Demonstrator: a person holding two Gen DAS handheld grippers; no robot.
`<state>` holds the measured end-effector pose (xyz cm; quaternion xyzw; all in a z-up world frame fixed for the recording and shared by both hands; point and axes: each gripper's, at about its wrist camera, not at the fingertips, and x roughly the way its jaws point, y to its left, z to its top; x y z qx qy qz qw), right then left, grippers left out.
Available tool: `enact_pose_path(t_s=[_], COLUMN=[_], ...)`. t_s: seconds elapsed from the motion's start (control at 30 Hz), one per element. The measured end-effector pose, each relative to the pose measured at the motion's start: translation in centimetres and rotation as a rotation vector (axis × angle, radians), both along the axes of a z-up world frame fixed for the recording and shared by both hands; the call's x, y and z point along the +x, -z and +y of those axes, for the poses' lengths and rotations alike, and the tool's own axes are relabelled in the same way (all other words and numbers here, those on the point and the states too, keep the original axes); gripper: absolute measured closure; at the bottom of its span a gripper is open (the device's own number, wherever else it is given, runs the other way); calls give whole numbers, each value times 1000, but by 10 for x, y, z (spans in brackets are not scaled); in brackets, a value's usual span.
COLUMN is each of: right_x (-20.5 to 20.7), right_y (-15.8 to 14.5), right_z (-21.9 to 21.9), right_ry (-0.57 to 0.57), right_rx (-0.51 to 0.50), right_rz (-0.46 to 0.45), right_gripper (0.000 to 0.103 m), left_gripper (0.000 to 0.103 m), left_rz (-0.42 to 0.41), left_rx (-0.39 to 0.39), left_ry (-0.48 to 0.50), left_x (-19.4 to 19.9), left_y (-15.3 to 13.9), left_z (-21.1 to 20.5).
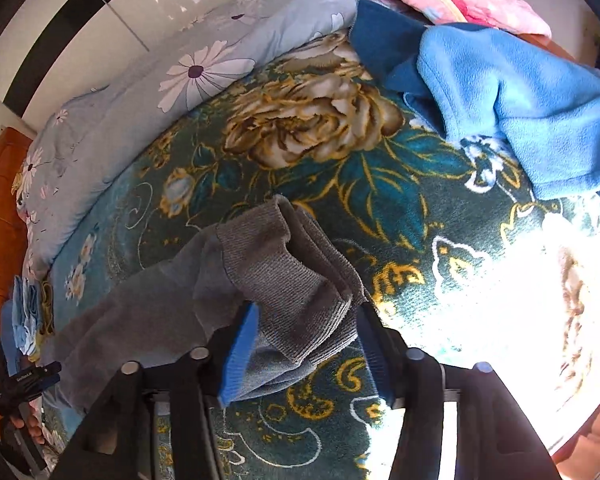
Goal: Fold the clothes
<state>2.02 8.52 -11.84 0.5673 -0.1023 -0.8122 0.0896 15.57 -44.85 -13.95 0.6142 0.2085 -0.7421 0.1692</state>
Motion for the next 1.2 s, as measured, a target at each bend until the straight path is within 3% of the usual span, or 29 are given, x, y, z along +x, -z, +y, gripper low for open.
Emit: enact_pose_path(t_s=[0.17,0.37,0.63,0.87,1.1,1.2], right_x=[-31,-61,-61,-36,-11,-10], right_y=[4,44,57,39,65,68], right_z=[-6,-2,6,28,38,41], right_ry=[-75,-59,9,87,189,224], right_rx=[21,-18,5,-75,-250,-300], right_rz=[-20,-139,-174,-148,-211,-177], right_gripper=[31,30,40,40,40,38], left_gripper=[46,46,47,46,46,46], left_rz=[-56,-113,-100,28,81,91], left_rx=[-92,-116,-97,-99,110,184], left_ry=[36,-28,-139,-50,89,114], left_x=[-3,2,9,7,-43,-64], left_y=[6,30,42,-10,6,14], left_z=[-33,-79,-105,-30,94,137])
